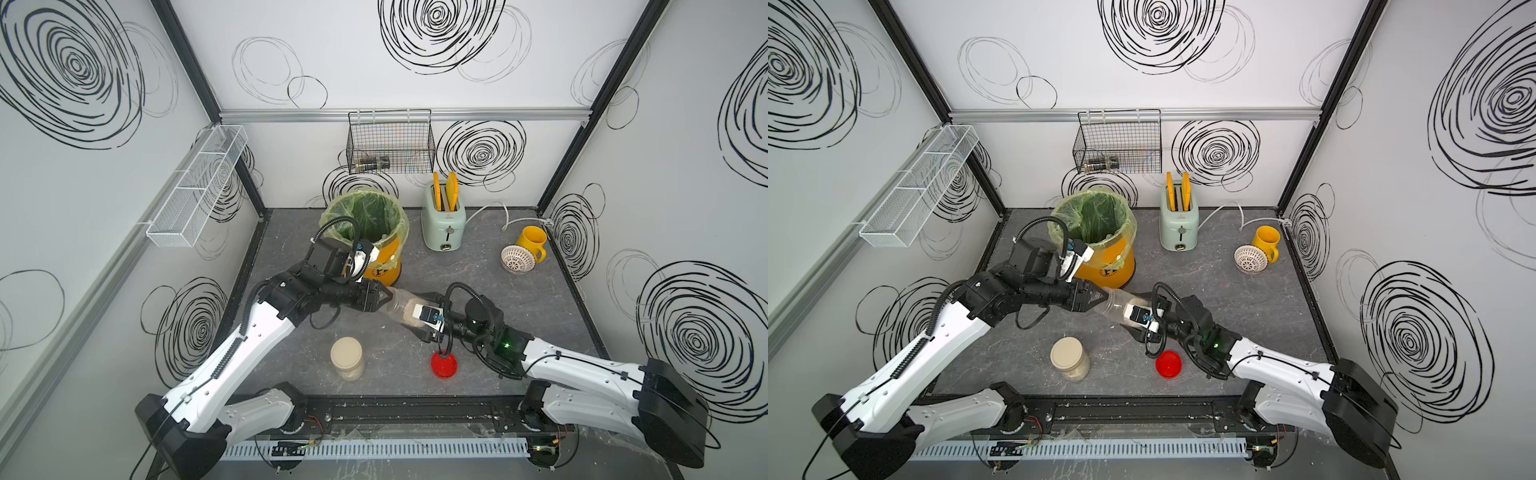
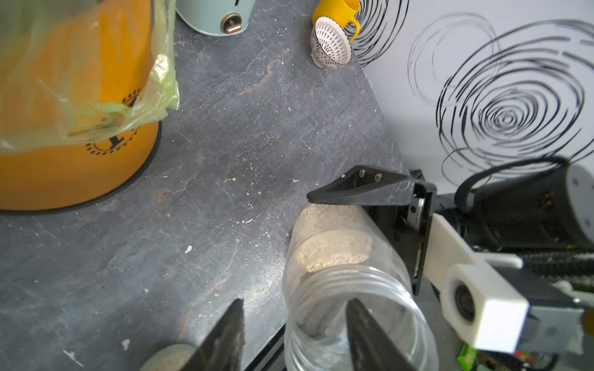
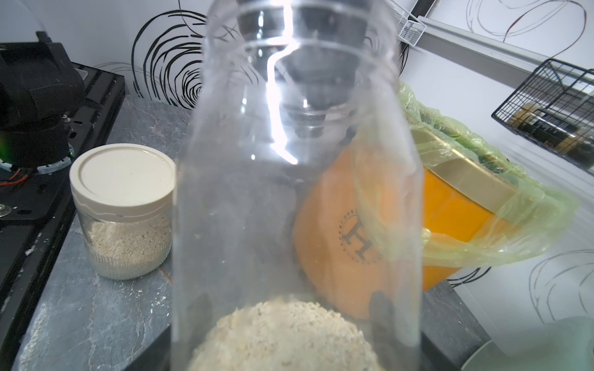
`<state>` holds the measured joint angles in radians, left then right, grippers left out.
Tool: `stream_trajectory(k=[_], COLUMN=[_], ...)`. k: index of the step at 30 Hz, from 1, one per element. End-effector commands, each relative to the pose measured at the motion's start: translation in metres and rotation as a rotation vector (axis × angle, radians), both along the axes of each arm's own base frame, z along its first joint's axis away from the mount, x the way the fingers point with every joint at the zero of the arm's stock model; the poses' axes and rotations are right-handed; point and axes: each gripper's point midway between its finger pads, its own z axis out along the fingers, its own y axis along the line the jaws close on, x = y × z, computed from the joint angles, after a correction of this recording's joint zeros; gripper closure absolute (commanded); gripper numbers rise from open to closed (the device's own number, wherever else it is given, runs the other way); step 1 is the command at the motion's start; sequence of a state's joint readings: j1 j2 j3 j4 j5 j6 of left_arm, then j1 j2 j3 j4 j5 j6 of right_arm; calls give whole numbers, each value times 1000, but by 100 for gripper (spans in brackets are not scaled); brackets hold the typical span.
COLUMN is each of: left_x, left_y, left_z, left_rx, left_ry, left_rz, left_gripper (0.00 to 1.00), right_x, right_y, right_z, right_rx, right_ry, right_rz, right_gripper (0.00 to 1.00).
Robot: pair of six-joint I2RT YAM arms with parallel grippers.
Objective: Empty expired oatmeal from jars
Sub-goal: Adjust the jar, then move the trash bin to the center of the board.
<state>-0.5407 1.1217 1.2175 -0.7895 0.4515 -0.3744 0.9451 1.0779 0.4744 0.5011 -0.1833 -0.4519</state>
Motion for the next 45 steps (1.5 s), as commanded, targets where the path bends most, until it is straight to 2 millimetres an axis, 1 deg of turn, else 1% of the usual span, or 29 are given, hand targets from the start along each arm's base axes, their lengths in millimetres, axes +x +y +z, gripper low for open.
stream_trajectory(k=[1, 2, 4, 6, 8, 9, 13, 18, 21, 24, 26, 29, 31, 34, 35, 36, 38, 42, 45], left_x=[13, 17, 33, 56, 81, 95, 147, 196, 222, 246, 260, 281, 296, 315, 318, 320, 320, 315, 312], left_y=[7, 13, 34, 61, 89, 103, 147, 187, 188, 177, 171, 173, 176, 169, 167, 161, 151, 123, 112], left_z=[46, 52, 66, 79, 86, 87, 83, 89, 85, 79, 79, 79, 73, 54, 47, 43, 38, 35, 30], left_rx=[-65, -61, -25, 30, 68, 86, 154, 210, 240, 189, 125, 104, 98, 63, 27, -35, -95, -112, -112], left_ry=[-139, -163, -222, -284, -326, -334, -318, -345, -379, -394, -409, -429, -417, -380, -356, -337, -321, -322, -314], left_rz=[29, 54, 147, 273, 395, 459, 644, 786, 763, 685, 645, 629, 612, 507, 475, 422, 363, 267, 239], left_gripper=[23, 20, 14, 15, 17, 18, 20, 20, 19, 17, 17, 16, 16, 16, 17, 18, 20, 20, 20], right_x=[6, 5, 6, 4, 2, 0, -5, -14, -16, -20, -22, -25, -25, -23, -21, -19, -16, -10, -7], right_y=[-3, -4, -5, -5, -4, -3, -2, -1, -5, -10, -14, -19, -22, -27, -29, -31, -31, -32, -36], right_z=[27, 28, 32, 34, 37, 39, 46, 57, 63, 69, 74, 84, 88, 93, 94, 95, 96, 100, 104], right_rx=[69, 72, 80, 86, 93, 97, 115, 141, 161, 175, 188, 211, 214, 212, 211, 210, 208, 192, 197], right_ry=[-8, -10, -16, -17, -26, -30, -21, -24, -30, -31, -34, -46, -51, -69, -77, -84, -91, -108, -131], right_rz=[-37, -38, -42, -33, -20, -8, 9, 31, 22, 20, 16, 16, 6, -22, -38, -52, -68, -93, -121], right_gripper=[38, 38, 39, 41, 42, 42, 43, 43, 43, 43, 43, 43, 43, 43, 43, 43, 43, 43, 43])
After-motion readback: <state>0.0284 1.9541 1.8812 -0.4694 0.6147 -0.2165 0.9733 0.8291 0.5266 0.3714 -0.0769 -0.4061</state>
